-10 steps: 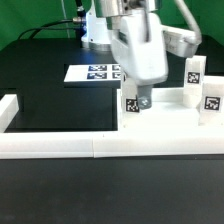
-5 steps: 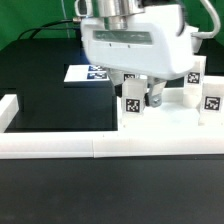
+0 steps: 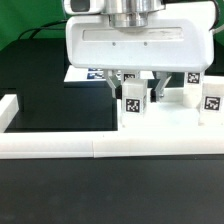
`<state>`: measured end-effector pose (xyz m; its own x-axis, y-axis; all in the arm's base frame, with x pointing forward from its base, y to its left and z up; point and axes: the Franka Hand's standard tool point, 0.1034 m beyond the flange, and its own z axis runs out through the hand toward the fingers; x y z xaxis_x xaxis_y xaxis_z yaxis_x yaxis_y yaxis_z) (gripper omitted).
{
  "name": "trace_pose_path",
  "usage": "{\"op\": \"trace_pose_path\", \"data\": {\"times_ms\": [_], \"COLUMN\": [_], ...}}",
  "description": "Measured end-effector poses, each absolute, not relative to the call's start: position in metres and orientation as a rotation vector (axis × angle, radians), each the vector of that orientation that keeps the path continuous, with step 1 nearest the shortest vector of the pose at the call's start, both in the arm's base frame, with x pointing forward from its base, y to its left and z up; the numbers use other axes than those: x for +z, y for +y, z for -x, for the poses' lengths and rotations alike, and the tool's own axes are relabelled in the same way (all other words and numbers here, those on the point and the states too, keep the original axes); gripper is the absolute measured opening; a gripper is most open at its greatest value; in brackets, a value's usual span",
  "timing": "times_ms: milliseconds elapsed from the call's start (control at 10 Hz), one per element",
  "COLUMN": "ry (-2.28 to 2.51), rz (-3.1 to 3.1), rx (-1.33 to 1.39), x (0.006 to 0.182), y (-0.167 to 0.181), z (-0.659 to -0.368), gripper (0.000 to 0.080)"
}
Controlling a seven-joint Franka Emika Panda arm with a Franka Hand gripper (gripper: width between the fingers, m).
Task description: Assemble square table
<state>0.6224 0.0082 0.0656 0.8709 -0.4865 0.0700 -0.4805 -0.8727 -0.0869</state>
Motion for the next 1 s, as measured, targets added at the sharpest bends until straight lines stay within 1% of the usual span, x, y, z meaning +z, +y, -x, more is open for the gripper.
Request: {"op": "trace_pose_path", "data": {"times_ms": [100, 400, 1000], "ry": [0.839, 1.112, 1.094], "rz": [2.962, 2.876, 2.905], "rx": [-0.134, -0.119, -0.107], "x": [0.0653, 0.0651, 0.0654], "y": [0.0044, -0.0005, -0.0016], "z": [-0.6213, -0.6191, -0.6175], "gripper": [0.0317, 0.0317, 0.0321]}}
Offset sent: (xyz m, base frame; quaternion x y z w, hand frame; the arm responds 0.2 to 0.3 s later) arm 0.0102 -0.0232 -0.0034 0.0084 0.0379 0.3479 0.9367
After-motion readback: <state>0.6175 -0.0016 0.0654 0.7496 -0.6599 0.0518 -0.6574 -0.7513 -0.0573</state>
